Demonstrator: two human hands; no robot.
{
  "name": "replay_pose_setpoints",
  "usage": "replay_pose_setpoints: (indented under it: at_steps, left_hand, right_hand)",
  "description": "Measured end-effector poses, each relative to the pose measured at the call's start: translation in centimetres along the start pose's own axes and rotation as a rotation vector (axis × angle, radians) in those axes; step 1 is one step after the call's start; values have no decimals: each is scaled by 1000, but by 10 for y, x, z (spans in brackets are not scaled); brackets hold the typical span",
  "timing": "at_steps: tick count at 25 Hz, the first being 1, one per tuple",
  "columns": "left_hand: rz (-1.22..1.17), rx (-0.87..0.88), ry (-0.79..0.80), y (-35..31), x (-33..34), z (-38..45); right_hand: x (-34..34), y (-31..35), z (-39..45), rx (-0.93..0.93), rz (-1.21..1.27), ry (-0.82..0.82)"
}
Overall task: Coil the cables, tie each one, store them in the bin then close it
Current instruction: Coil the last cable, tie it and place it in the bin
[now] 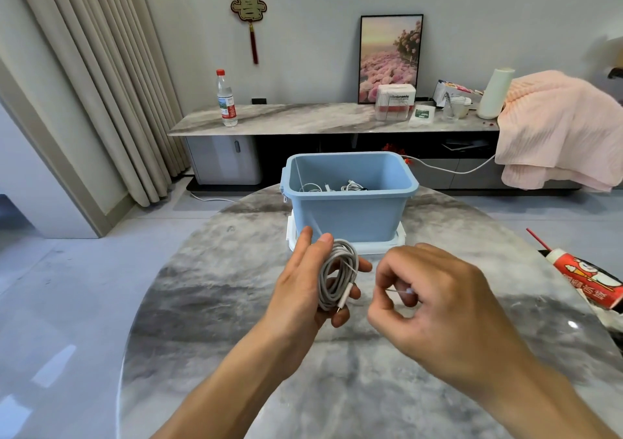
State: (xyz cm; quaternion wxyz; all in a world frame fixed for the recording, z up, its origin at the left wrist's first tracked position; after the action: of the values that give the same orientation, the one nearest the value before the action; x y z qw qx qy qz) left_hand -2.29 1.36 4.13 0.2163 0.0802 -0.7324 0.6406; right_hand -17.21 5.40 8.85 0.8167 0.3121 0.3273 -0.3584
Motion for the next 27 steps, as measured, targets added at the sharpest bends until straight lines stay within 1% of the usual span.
replay_pose_setpoints:
  at_steps: [2, 4, 7, 11, 14, 16, 19, 23, 25, 27]
  left_hand:
    - [12, -6, 5, 1, 2, -2]
    - [36, -10, -24, -1, 3, -4]
    - [66, 24, -36, -6, 5, -5]
    - [67, 44, -71, -7, 1, -6]
    - [49, 46, -83, -6, 1, -6]
    - [54, 36, -88, -6, 2, -7]
    - [72, 26, -88, -5, 4, -8]
    - [77, 10, -134, -6, 5, -9]
    - [66, 21, -146, -8, 3, -8]
    - [66, 30, -162, -9, 2, -8]
  right_hand:
    - [9, 6, -4, -57, -73, -66]
    - [15, 8, -5, -40, -44, -117]
    - [12, 1, -1, 99, 220, -129]
    - [7, -6, 2, 289, 623, -88]
    - [14, -7, 1, 420, 853, -126]
    - [21, -5, -1, 485, 958, -146]
    - [30, 2, -4, 533, 993, -170]
    - [30, 6, -6, 460, 833, -195]
    - [30, 6, -6, 484, 881, -183]
    - [34, 6, -5, 579, 1016, -179]
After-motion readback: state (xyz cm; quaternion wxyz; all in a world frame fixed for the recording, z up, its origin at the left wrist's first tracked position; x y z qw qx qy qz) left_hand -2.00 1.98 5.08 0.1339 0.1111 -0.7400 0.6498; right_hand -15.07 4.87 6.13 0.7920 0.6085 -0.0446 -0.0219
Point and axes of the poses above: each hand's wrist, its own z-axis towards the middle knuckle, its own x-axis out of the palm, y = z × x, the point moved 2 cm from there along z, towards the middle knuckle, and after that the axes turned 5 degrees about -z, right-handed, at the moved point
